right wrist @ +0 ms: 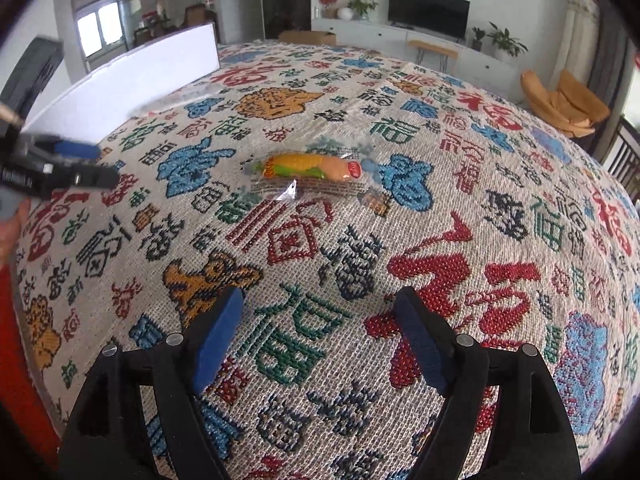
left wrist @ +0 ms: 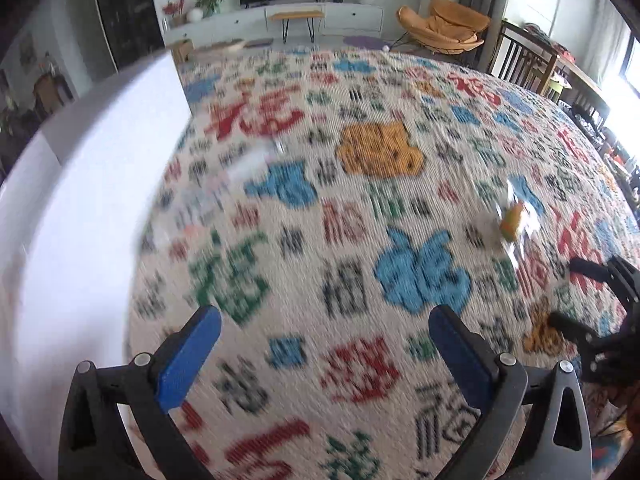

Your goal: Organize snacks

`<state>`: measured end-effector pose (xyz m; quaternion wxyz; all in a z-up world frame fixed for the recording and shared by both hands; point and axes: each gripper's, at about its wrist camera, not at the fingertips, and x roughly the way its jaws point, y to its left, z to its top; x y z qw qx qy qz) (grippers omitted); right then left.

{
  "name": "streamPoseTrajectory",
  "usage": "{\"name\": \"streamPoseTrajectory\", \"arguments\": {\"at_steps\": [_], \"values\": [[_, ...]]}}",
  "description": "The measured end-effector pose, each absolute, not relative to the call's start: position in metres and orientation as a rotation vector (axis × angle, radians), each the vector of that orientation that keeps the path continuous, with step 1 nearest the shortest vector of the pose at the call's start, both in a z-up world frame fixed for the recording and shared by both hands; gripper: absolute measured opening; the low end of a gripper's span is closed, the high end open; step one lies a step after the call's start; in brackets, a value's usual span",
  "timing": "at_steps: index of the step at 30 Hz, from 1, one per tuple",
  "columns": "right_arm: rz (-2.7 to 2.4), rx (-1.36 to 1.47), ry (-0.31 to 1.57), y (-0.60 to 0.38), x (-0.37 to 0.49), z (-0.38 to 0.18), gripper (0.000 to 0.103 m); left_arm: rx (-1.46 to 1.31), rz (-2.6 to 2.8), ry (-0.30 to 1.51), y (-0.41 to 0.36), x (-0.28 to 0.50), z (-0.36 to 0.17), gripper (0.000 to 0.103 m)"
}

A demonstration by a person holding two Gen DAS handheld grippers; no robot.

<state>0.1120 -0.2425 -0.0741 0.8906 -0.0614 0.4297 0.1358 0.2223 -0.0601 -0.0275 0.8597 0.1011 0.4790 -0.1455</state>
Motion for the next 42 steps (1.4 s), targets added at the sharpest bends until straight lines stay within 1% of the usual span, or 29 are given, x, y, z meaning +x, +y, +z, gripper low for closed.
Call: {"name": "streamPoseTrajectory", "arguments": {"at_steps": [2,6,7,9,12,14,15,16,17,18,19,21,23,25,28,32,35,36,37,38,39,40,42], "values": [[0.282,-0.127,0.892,-0.243,0.112,-0.074,0.081,0.300,-0.281,0.975,-0.061,0.255,-0.015,0.103],[0.283,-0.127,0.892,-0.243,0.112,-0.074,0.082,0.299,-0.210,1.069,-0.044,0.318,-0.034,0.103],[0.283,-0.126,0.892,-0.243,0.112,-0.074,0.082,0.293,-0.206,1.085,-0.039,0.324,-0.041,0.098],[0.283,-0.126,0.892,-0.243,0.112,-0.074,0.082,0.313,-0.223,1.115,-0.036,0.329,-0.056,0.096],[0.283,-0.126,0.892,-0.243,0.112,-0.074,0.082,0.372,-0.213,1.135,-0.039,0.326,-0.071,0.096],[0.283,-0.126,0.892,-0.243,0.112,-0.073,0.082,0.316,-0.248,1.145,-0.033,0.325,-0.069,0.094],[0.284,-0.125,0.892,-0.243,0.112,-0.074,0.082,0.283,-0.253,1.158,-0.029,0.326,-0.069,0.084],[0.284,-0.125,0.892,-0.243,0.112,-0.074,0.082,0.252,-0.255,1.165,-0.024,0.324,-0.067,0.060],[0.284,-0.125,0.892,-0.243,0.112,-0.074,0.082,0.201,-0.274,1.187,-0.018,0.325,-0.067,0.045],[0.284,-0.125,0.892,-0.243,0.112,-0.074,0.082,0.148,-0.279,1.202,-0.013,0.324,-0.065,0.028],[0.284,-0.125,0.892,-0.243,0.112,-0.074,0.082,0.109,-0.279,1.216,-0.009,0.324,-0.063,0.022],[0.284,-0.126,0.892,-0.243,0.112,-0.074,0.082,0.096,-0.262,1.223,-0.008,0.316,-0.061,0.018],[0.284,-0.125,0.892,-0.243,0.112,-0.074,0.082,0.082,-0.243,1.226,-0.008,0.302,-0.060,0.018],[0.284,-0.125,0.891,-0.244,0.112,-0.074,0.082,-0.005,-0.258,1.253,-0.007,0.280,-0.060,0.018],[0.284,-0.125,0.891,-0.244,0.112,-0.074,0.082,-0.061,-0.270,1.275,-0.014,0.231,-0.059,0.018],[0.284,-0.125,0.891,-0.243,0.112,-0.074,0.082,-0.062,-0.296,1.224,-0.026,0.162,-0.055,0.019],[0.284,-0.125,0.891,-0.244,0.113,-0.074,0.082,-0.052,-0.253,1.181,-0.028,0.141,-0.062,0.025],[0.284,-0.125,0.891,-0.243,0.112,-0.074,0.082,-0.053,-0.255,1.143,-0.029,0.138,-0.062,0.029],[0.284,-0.125,0.891,-0.243,0.112,-0.074,0.082,-0.040,-0.257,1.125,-0.030,0.139,-0.062,0.047],[0.284,-0.125,0.891,-0.244,0.113,-0.074,0.082,-0.033,-0.278,1.108,-0.033,0.140,-0.063,0.056],[0.284,-0.125,0.891,-0.243,0.112,-0.074,0.082,-0.017,-0.277,1.096,-0.038,0.143,-0.065,0.079],[0.284,-0.125,0.891,-0.243,0.112,-0.074,0.082,0.016,-0.239,1.084,-0.041,0.146,-0.067,0.089],[0.284,-0.124,0.891,-0.243,0.112,-0.074,0.082,0.077,-0.192,1.056,-0.047,0.152,-0.075,0.089]]}}
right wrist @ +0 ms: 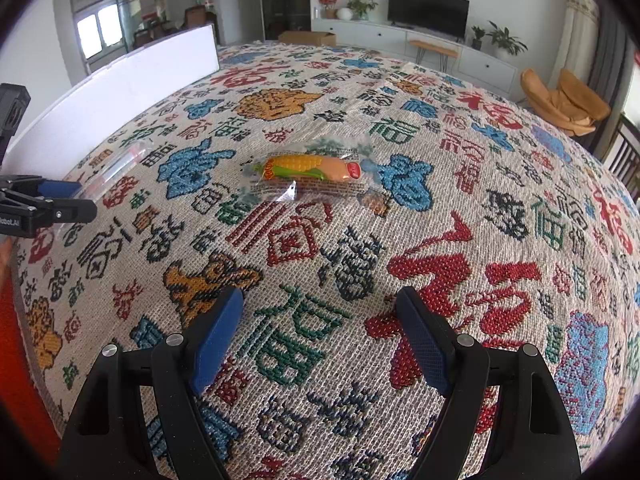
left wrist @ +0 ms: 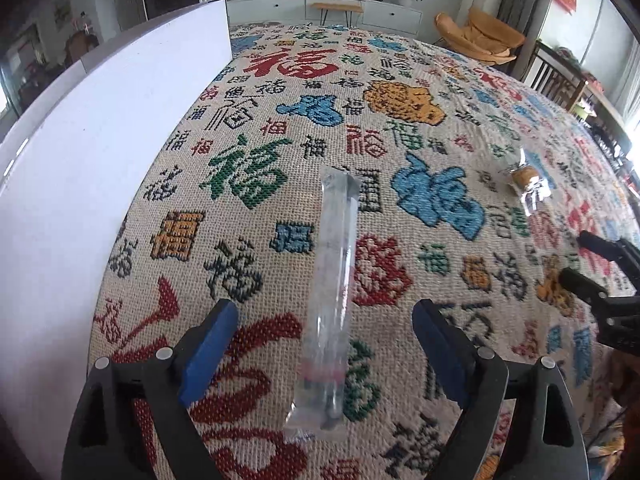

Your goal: Organize snacks

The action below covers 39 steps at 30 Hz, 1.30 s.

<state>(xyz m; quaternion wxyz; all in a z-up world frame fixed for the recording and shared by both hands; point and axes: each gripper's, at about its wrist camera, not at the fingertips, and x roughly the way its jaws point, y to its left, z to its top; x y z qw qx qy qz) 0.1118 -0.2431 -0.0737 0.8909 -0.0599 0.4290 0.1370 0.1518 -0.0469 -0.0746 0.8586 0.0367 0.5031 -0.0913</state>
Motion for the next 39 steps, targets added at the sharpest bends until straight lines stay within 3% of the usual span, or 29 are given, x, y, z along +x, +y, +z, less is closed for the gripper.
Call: {"name": "streamPoseTrajectory", "arguments": {"at_steps": [6,11,14,16,23,27,32,36,38,39], "values": [[0.284,-0.125,0.890,-0.243,0.112,-0.074,0.082,0.078,-0.151,0.945,-0.043,0.144,-0.079,0.094],[0.285,-0.086,0.872,-0.247,0.110,-0.070,0.082,0.056,-0.134,0.954,-0.039,0.147,-0.081,0.102],[0.426,0.291,0.843,-0.273,0.111,-0.064,0.083,0.056,-0.136,0.954,-0.039,0.147,-0.081,0.103],[0.466,0.490,0.925,-0.277,0.130,-0.072,0.082,0.056,-0.136,0.954,-0.039,0.147,-0.081,0.103],[0.343,0.699,0.996,-0.273,0.213,-0.073,0.080,0.055,-0.137,0.952,-0.038,0.147,-0.081,0.103],[0.297,0.609,1.036,-0.246,0.248,-0.070,0.080,0.055,-0.138,0.952,-0.038,0.147,-0.081,0.103],[0.247,0.159,1.060,-0.186,0.252,-0.064,0.081,0.052,-0.131,0.942,-0.037,0.146,-0.080,0.099],[0.195,-0.118,1.068,-0.166,0.233,-0.073,0.081,0.047,-0.115,0.919,-0.035,0.142,-0.077,0.080],[0.210,-0.113,1.067,-0.173,0.228,-0.074,0.078,0.055,-0.130,0.908,-0.037,0.140,-0.074,0.059],[0.201,-0.101,1.065,-0.179,0.227,-0.073,0.052,0.056,-0.144,0.904,-0.039,0.139,-0.072,0.032]]}}
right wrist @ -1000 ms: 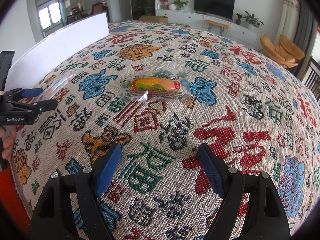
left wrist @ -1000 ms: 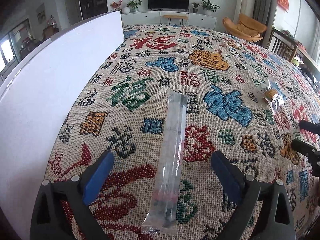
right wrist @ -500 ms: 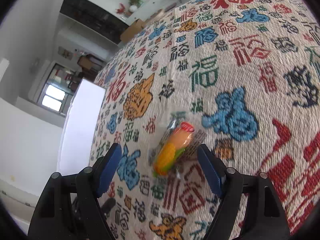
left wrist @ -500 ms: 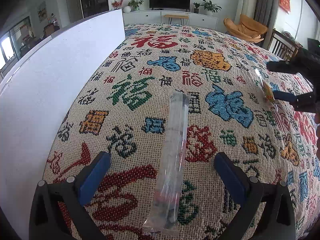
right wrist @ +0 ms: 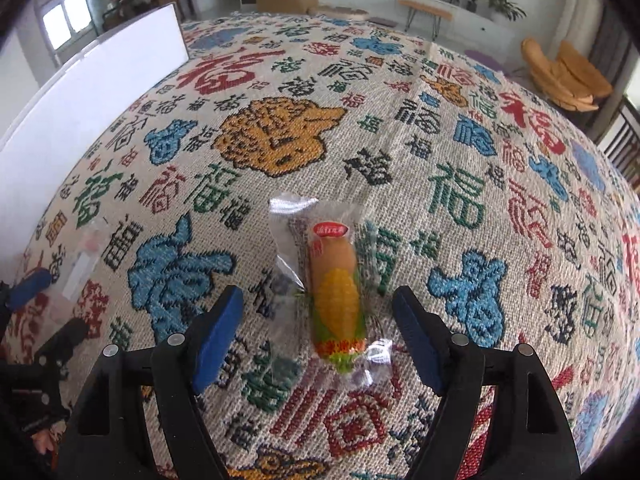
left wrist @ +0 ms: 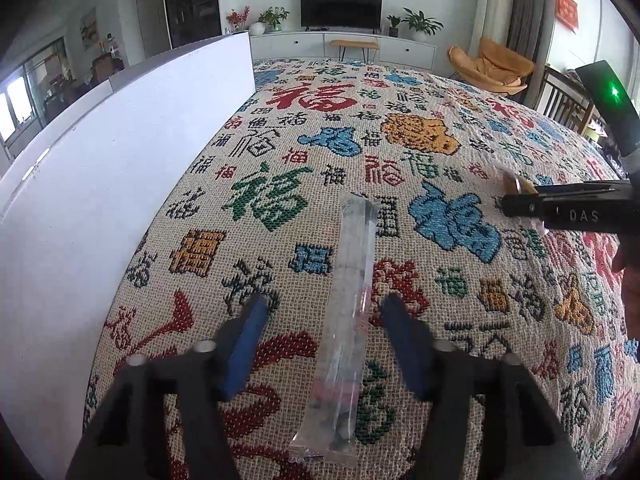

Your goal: Organize snacks

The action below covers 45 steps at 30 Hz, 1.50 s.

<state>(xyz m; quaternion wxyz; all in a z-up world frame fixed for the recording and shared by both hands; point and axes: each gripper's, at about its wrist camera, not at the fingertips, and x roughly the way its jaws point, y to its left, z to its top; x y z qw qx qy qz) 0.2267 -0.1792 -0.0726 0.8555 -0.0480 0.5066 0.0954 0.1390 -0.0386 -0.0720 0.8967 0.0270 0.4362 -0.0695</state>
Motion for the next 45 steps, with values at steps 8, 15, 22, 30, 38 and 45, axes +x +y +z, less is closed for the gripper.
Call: {"name": "streamPoseTrajectory", "arguments": {"at_steps": [8,15,22,30,38,45], "values": [[0.280,0.196,1.038,-0.233,0.214,-0.043,0.029,-0.171,-0.226,0.933,-0.010,0.127,-0.060,0.018],[0.382,0.292,1.033,-0.225,0.198,-0.020,0.029,-0.294,-0.300,0.888,0.005,0.100,-0.021,0.018],[0.558,0.296,0.967,-0.160,0.197,0.035,0.030,-0.420,-0.296,0.775,0.062,0.083,0.052,0.018],[0.873,0.216,0.891,0.003,0.201,0.111,0.030,-0.363,-0.001,0.759,0.180,0.100,0.088,0.018],[0.971,0.017,0.971,0.135,0.188,0.090,0.042,-0.328,0.220,0.875,0.254,0.105,0.048,0.020],[0.876,-0.062,1.011,0.134,0.185,0.081,0.066,-0.283,0.309,0.760,0.246,0.080,0.054,0.103]]}}
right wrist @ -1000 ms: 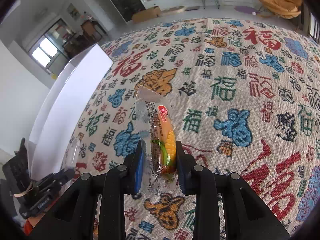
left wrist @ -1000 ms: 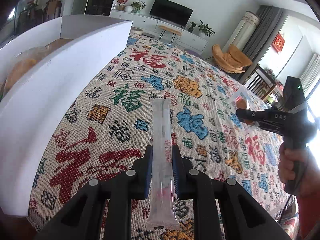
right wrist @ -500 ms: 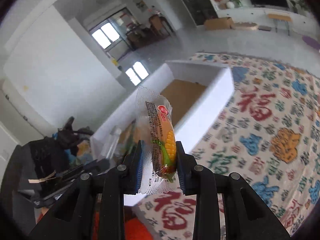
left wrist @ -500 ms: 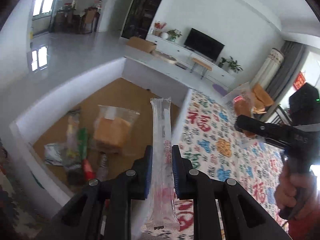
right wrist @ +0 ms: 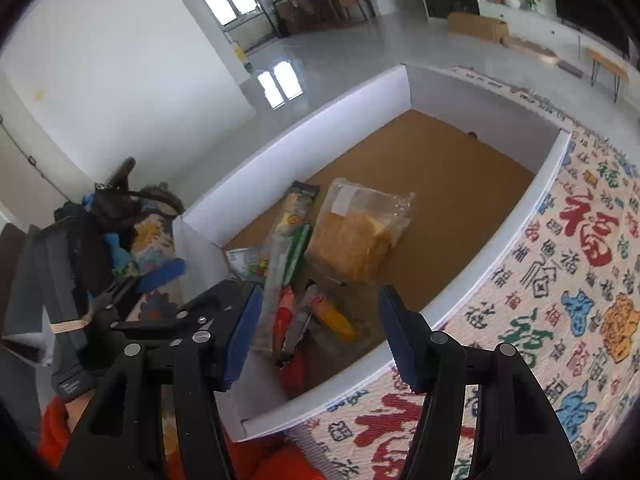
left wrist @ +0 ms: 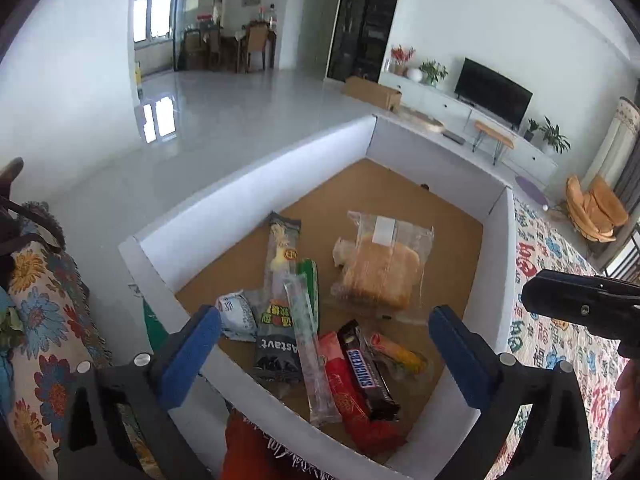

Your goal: Organize snacks

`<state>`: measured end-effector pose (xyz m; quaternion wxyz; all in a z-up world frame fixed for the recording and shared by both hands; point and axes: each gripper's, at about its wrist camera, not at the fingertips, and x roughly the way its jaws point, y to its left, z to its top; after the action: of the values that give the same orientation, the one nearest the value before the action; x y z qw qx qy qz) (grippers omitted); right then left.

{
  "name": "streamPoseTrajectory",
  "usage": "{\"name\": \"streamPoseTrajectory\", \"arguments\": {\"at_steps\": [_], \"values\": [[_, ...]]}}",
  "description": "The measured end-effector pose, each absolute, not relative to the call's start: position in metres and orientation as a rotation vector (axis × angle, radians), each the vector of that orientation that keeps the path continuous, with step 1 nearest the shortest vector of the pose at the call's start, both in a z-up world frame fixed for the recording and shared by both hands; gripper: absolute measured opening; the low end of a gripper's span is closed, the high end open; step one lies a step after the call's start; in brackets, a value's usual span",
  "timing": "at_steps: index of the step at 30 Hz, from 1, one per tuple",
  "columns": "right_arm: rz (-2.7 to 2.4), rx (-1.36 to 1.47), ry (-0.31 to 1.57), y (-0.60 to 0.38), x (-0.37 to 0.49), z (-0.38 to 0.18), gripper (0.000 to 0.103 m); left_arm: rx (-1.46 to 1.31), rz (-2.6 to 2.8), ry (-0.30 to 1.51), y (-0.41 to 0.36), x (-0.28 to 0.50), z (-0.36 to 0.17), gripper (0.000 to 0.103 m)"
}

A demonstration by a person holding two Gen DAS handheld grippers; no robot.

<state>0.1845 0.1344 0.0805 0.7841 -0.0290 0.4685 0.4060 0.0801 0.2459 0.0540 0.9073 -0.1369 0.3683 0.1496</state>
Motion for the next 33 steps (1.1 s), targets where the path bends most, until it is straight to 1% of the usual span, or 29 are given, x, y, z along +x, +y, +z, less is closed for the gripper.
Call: {"name": "streamPoseTrajectory", "arguments": {"at_steps": [5,6,8,11,18,24,33], "values": [[0.844,-0.137,0.955,0.132,0.176,0.093,0.070,-0.245,0.366,0.690,0.228,0.075,0.070,0.103],[0.836,-0.154,0.939,0.131,0.175,0.096,0.074,-0.234,0.406,0.673,0.225,0.073,0.073,0.103],[0.815,-0.185,0.895,0.132,0.172,0.101,0.078,-0.198,0.493,0.697,0.223,0.071,0.077,0.103],[0.786,-0.230,0.856,0.131,0.170,0.105,0.078,-0.159,0.503,0.725,0.221,0.071,0.076,0.103],[0.750,-0.298,0.836,0.131,0.168,0.105,0.078,-0.262,0.502,0.686,0.228,0.056,0.081,0.103],[0.758,-0.337,0.786,0.133,0.161,0.110,0.078,-0.141,0.541,0.651,0.224,0.055,0.093,0.103],[0.758,-0.332,0.795,0.135,0.161,0.108,0.078,-0.121,0.538,0.670,0.225,0.054,0.100,0.103]]}}
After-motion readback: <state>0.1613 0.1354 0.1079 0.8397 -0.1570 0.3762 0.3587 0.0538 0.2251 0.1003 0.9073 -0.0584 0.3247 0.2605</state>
